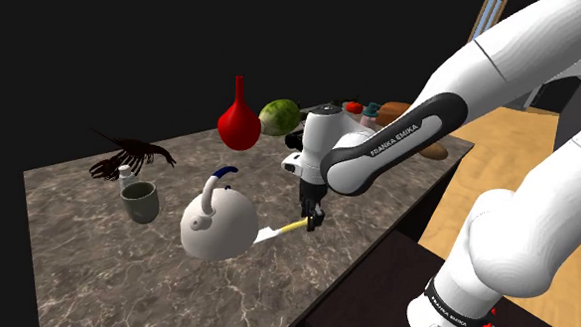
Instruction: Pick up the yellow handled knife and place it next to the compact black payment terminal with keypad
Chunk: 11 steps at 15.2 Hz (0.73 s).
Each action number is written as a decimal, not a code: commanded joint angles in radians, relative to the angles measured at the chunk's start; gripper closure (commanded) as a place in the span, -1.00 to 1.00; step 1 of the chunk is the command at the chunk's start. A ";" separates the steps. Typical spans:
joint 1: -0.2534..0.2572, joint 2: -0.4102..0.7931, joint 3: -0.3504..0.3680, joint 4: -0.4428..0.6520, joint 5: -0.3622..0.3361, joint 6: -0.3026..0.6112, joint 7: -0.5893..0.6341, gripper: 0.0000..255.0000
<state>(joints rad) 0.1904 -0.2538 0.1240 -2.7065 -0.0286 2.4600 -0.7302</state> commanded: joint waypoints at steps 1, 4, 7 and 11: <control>-0.003 0.003 -0.003 -0.004 -0.001 0.006 -0.001 1.00; 0.000 -0.035 -0.005 0.010 0.006 -0.045 -0.008 1.00; 0.002 -0.069 -0.007 0.026 0.012 -0.096 -0.014 1.00; 0.005 -0.111 -0.011 0.051 0.017 -0.162 -0.020 1.00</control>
<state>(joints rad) 0.1952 -0.3528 0.1149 -2.6632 -0.0123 2.3176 -0.7481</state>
